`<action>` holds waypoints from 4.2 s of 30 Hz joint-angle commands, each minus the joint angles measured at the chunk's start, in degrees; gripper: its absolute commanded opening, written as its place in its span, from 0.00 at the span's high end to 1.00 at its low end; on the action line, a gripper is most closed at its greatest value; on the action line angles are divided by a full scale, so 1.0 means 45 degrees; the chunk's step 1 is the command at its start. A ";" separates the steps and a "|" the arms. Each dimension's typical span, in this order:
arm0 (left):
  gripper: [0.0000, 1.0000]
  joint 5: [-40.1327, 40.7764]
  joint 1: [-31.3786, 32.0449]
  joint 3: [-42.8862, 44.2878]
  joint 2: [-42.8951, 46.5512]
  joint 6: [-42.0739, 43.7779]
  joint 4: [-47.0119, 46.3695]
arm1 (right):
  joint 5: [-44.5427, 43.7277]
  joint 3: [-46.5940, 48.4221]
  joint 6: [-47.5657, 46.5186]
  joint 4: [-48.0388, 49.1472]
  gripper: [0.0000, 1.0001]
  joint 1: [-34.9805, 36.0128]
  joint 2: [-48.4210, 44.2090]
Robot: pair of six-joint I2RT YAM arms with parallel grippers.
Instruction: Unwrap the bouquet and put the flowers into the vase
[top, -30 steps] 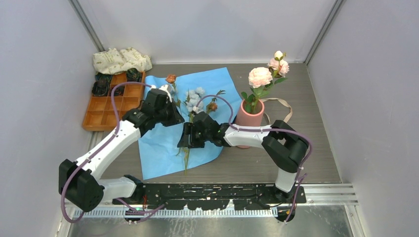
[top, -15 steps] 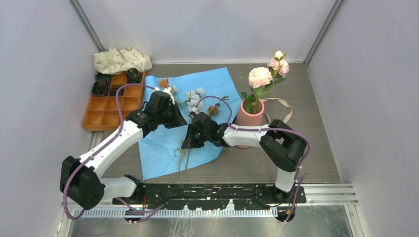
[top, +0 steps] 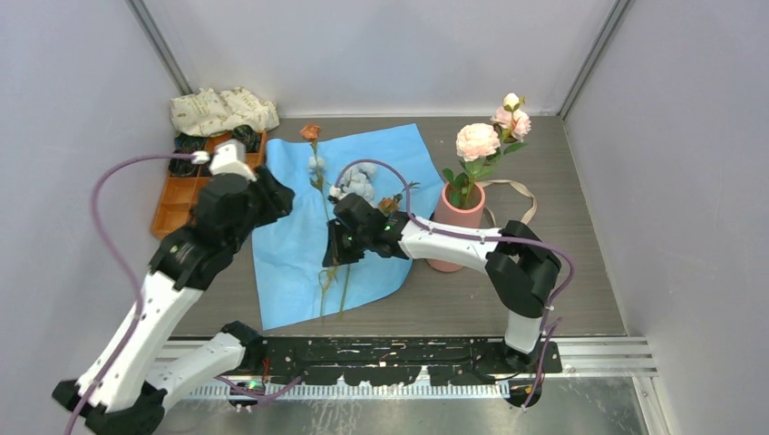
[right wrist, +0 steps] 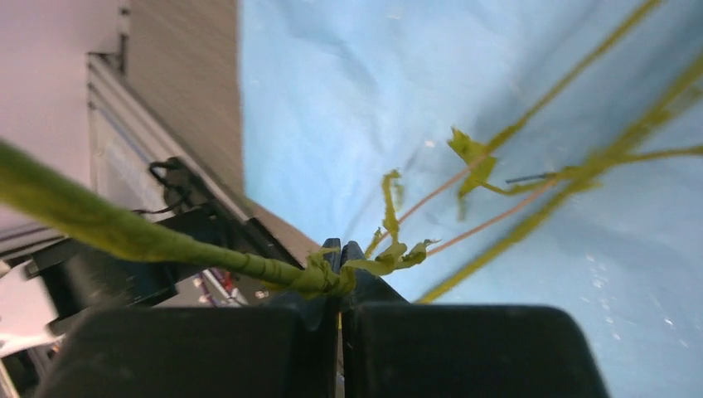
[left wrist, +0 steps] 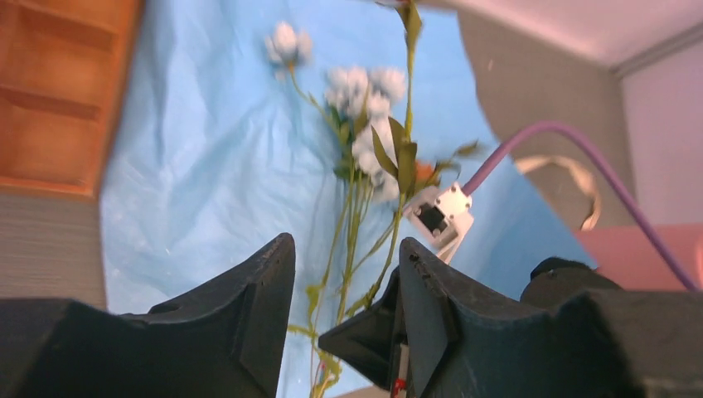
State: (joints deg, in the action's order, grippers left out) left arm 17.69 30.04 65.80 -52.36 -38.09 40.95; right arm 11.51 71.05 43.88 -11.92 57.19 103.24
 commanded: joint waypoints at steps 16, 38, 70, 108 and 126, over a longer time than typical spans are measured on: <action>0.49 0.3483 0.0037 0.1084 0.2023 0.0812 0.1690 | 0.0345 0.4491 -0.1777 -0.2610 0.56 0.1449 0.2178; 0.59 -0.1830 0.0043 -0.1278 -0.0002 0.0902 -0.0230 | -0.4287 0.2401 -0.1495 -0.4878 0.73 -0.1135 0.0074; 0.65 -0.4529 0.0059 -0.5560 -0.0012 0.0319 -0.2723 | -0.2823 0.4122 -0.0230 -0.3821 0.55 -0.1088 0.3363; 0.66 -0.4069 0.0052 -0.4998 -0.0515 0.0417 -0.2954 | -1.7853 1.1245 -0.6117 -1.1376 0.99 -0.0796 0.2678; 0.66 -0.4030 0.0056 -0.4804 -0.0341 0.0456 -0.2752 | -1.4649 0.7928 -1.0262 -0.1898 0.99 -0.0795 -0.4870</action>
State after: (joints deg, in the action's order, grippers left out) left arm -1.08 30.04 41.17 -54.78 -36.01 30.22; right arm -56.82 110.30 2.55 -34.76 53.32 91.31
